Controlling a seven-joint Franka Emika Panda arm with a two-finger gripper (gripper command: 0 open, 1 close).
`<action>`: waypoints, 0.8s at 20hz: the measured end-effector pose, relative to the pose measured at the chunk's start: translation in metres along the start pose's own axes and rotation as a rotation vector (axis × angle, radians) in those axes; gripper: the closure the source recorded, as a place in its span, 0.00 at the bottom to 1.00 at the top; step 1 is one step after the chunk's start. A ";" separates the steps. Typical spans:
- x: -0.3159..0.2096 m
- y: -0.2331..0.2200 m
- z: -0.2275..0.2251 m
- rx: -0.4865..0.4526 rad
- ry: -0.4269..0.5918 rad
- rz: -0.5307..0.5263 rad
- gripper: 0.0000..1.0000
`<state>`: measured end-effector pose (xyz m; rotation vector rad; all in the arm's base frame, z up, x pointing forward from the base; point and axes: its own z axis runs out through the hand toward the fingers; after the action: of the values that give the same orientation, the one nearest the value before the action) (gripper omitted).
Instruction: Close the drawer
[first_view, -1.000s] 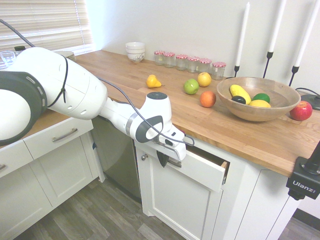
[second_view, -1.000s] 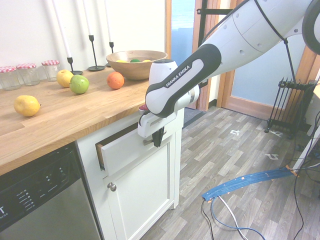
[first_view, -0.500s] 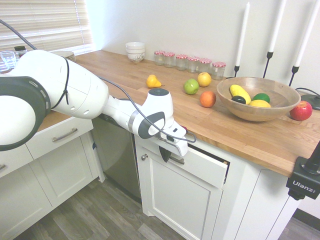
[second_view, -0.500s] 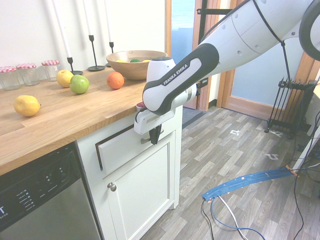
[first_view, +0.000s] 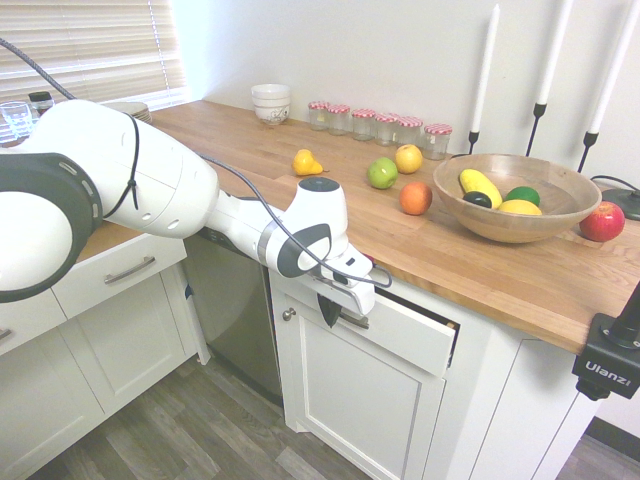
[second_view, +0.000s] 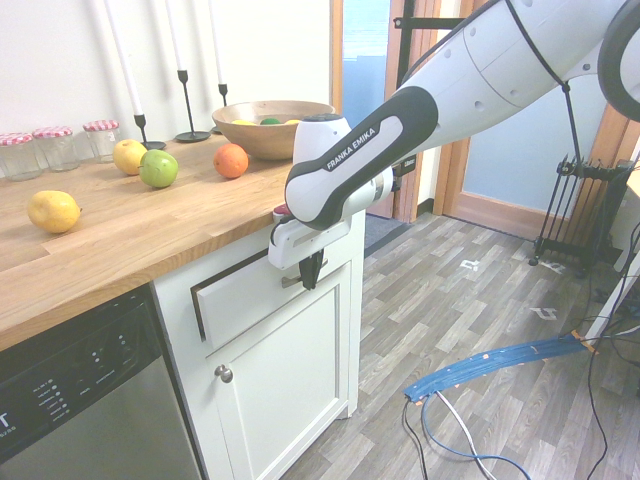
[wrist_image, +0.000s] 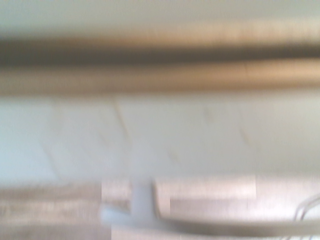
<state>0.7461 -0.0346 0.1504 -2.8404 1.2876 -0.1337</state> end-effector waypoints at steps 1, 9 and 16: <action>0.000 0.004 0.001 -0.012 -0.013 0.004 1.00; -0.036 0.041 -0.038 -0.059 -0.100 0.017 1.00; -0.087 0.078 -0.090 -0.070 -0.128 -0.005 1.00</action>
<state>0.6230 -0.0189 0.2301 -2.8556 1.2839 0.0940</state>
